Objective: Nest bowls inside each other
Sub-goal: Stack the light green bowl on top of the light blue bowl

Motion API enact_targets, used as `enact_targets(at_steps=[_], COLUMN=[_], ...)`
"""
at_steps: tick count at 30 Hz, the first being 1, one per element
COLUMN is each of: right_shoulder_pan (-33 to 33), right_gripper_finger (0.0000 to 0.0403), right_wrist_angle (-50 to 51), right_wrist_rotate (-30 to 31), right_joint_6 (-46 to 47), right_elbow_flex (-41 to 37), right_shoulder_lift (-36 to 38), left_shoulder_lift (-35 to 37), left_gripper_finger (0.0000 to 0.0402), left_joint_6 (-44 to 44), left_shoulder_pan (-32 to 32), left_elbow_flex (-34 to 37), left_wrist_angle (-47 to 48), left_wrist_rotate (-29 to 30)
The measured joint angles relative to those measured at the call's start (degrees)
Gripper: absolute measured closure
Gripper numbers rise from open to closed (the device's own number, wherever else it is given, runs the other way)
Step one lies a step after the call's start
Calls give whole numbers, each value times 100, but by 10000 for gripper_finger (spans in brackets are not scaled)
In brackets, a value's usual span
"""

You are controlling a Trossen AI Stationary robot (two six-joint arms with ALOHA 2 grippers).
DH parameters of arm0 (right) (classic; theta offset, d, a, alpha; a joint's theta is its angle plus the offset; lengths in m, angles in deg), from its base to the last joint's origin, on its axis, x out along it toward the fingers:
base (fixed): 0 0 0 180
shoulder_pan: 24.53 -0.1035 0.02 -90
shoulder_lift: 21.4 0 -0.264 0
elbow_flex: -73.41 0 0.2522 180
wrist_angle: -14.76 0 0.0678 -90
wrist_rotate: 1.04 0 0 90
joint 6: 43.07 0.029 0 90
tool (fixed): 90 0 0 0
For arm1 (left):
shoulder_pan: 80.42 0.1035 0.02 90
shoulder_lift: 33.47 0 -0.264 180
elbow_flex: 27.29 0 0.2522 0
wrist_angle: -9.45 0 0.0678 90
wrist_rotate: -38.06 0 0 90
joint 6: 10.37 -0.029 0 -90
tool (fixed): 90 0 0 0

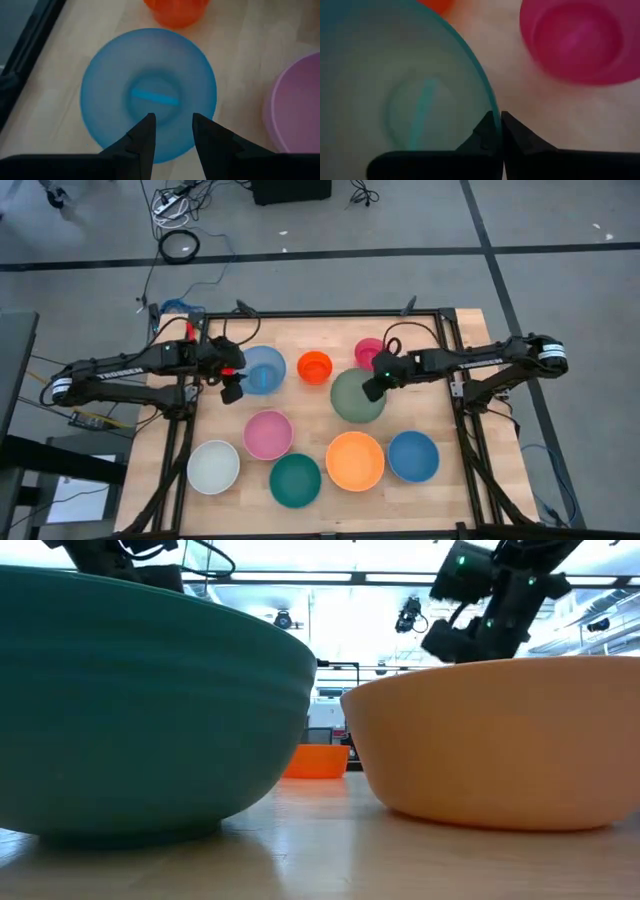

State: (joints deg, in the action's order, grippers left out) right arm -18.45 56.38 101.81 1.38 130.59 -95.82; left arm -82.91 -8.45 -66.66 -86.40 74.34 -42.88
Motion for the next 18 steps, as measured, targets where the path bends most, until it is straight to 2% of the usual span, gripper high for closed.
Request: enact_targets(at_steps=[4,10,13,18], right_shoulder_pan=[2,4,54,154], right_gripper_finger=[401,402,402,402], right_wrist_angle=[-955,-3632,-3934,-3941], right_wrist_rotate=[68,-116,-152,-181], right_joint_6=[-217,-830,-1183,-1893], right_elbow_flex=[-2,25,414,1581], right_shoulder_lift=[333,151,-238,-1147], left_shoulder_lift=[218,532,715,1018], left_gripper_finger=[264,264,264,264], left_joint_6=[17,447,475,480], left_shoulder_pan=[1,0,0,0], left_elbow_flex=[-158,-617,-709,-755], left_wrist_angle=[-31,-293,-715,-1426], left_wrist_rotate=[156,148,-47,-475])
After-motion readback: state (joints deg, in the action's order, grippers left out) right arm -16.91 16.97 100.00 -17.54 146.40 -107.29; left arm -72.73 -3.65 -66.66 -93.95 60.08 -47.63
